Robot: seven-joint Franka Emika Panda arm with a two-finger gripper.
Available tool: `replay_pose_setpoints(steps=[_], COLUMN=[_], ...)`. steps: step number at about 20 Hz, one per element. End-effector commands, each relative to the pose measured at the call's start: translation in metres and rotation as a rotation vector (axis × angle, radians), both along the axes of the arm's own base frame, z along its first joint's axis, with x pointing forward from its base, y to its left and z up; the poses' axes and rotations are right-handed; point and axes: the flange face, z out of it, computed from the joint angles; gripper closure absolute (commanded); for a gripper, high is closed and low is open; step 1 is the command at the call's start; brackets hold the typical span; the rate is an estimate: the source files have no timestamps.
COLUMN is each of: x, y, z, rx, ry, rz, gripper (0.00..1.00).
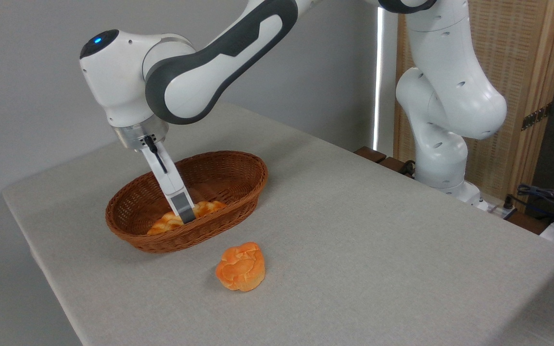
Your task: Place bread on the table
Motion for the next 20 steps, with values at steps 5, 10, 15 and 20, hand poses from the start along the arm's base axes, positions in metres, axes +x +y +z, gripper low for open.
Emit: replay_pose_setpoints(steps=[5,10,15,20], x=[0.001,-0.001,-0.003,-0.007], y=[-0.004,-0.003,0.005,0.003], z=[-0.011,-0.005,0.018,0.039], rx=[0.005,0.006,-0.001,-0.012], ry=[0.008,0.011,-0.006,-0.037], rz=[-0.001,0.000,0.015,0.021], gripper=[0.57,0.57,0.54,0.52])
